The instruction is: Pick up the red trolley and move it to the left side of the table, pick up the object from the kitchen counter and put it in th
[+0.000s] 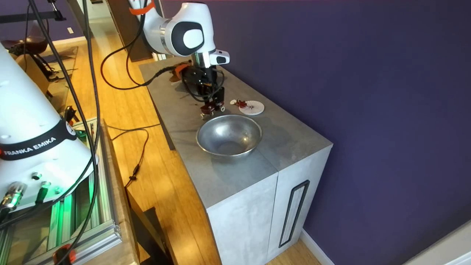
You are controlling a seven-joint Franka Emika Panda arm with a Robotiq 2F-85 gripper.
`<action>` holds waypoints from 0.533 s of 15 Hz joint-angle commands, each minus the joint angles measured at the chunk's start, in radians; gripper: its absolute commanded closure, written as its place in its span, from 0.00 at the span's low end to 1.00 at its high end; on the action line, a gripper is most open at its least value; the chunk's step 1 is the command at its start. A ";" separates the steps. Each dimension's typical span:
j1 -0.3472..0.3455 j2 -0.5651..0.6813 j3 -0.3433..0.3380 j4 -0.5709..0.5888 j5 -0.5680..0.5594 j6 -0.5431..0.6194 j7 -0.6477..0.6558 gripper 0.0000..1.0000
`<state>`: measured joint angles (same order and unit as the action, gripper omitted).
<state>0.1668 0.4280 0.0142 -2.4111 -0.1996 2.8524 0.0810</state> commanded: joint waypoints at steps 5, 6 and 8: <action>-0.063 0.033 0.056 0.072 0.070 -0.060 -0.099 0.70; -0.061 0.031 0.051 0.075 0.067 -0.071 -0.099 0.20; -0.074 0.016 0.069 0.075 0.102 -0.100 -0.090 0.14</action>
<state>0.1167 0.4555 0.0540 -2.3502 -0.1540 2.8026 0.0110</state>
